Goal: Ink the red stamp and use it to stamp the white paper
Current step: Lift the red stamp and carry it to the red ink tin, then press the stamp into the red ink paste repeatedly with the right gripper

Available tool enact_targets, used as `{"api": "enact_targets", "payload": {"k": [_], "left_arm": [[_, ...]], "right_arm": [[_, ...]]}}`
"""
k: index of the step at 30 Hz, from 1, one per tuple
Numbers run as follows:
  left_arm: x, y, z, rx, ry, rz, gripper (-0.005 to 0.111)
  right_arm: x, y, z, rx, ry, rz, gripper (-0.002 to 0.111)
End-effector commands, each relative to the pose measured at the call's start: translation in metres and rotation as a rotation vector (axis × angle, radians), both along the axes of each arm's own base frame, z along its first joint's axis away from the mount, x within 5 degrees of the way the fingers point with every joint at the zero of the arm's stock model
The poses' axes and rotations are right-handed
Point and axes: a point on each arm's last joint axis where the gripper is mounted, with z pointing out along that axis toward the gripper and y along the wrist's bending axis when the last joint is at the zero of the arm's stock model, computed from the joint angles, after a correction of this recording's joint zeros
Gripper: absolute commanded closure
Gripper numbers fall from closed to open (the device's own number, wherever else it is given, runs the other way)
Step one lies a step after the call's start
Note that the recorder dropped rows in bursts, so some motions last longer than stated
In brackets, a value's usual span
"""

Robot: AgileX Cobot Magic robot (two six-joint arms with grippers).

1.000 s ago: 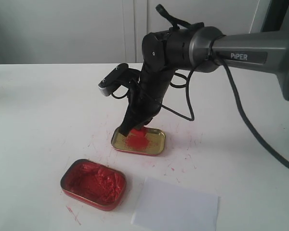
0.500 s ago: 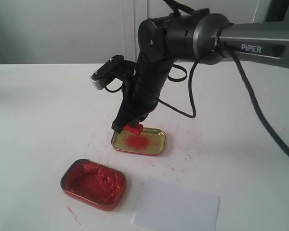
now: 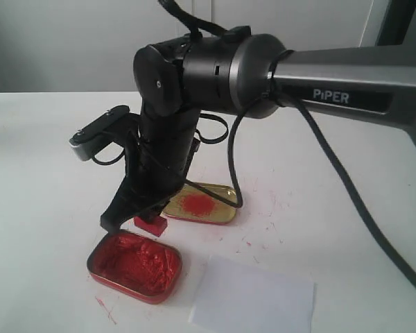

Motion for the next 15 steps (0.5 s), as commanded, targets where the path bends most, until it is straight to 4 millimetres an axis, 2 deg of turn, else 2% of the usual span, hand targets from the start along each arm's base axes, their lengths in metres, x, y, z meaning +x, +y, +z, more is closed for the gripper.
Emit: {"api": "enact_targets", "payload": {"k": [1,8,15], "left_arm": [[0.0,0.0,-0.001,-0.015,0.0,0.002,0.107],[0.0,0.0,-0.001,-0.015,0.0,0.002,0.107],[0.0,0.0,-0.001,-0.015,0.0,0.002,0.107]], "right_arm": [[-0.014,0.009,0.003,0.006,0.013,-0.002,0.108],[-0.032,0.031,-0.014,-0.022,0.014,-0.028,0.108],[-0.039,0.042,-0.034,-0.068,0.0,-0.041,0.108]]}}
